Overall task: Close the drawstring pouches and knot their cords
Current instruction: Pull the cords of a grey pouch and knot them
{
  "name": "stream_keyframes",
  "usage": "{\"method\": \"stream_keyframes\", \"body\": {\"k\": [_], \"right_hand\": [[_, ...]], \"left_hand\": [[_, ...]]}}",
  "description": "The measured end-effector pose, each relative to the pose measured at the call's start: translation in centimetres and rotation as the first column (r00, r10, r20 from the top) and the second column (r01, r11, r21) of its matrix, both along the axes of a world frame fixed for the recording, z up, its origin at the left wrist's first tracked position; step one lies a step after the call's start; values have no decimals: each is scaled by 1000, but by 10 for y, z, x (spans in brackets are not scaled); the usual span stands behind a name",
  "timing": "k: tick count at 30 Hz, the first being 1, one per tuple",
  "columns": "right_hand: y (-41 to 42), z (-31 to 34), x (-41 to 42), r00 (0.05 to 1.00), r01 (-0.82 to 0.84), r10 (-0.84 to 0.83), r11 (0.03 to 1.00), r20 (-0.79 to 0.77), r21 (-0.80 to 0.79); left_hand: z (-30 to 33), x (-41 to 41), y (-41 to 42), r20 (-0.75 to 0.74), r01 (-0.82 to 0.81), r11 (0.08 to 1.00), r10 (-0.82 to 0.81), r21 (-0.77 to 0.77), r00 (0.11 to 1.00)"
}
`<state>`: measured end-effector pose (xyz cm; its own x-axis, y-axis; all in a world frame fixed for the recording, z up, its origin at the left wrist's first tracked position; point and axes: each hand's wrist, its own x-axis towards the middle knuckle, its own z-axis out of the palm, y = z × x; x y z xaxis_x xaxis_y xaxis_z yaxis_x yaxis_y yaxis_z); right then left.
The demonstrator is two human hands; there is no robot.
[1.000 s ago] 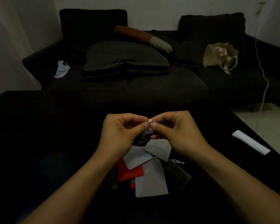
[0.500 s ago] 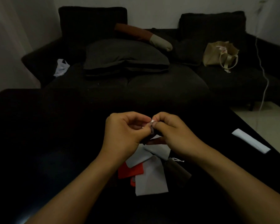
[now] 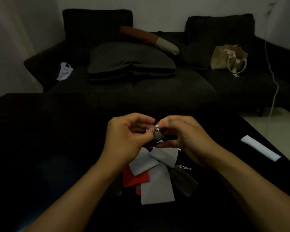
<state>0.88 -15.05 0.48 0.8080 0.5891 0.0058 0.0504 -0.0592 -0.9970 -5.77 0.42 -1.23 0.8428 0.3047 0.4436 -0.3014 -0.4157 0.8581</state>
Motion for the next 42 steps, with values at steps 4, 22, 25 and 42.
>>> {"method": "stream_keyframes", "body": {"k": [4,22,25,42], "right_hand": [[-3,-1,1,1000,9,-9,1000,27,7],[-7,-3,2,889,14,3,999,458,-33],[-6,-5,2,820,58,20,991,572,-118],[7,2,-9,984,44,-43,999,-175,2]], "left_hand": [[0,1,0,-1,13,1000,-13,1,1000],[3,4,3,-145,82,954,-128,-288,981],[2,4,4,-166,86,941,-147,-326,975],[-2,-2,1,92,20,978,-40,209,995]]}}
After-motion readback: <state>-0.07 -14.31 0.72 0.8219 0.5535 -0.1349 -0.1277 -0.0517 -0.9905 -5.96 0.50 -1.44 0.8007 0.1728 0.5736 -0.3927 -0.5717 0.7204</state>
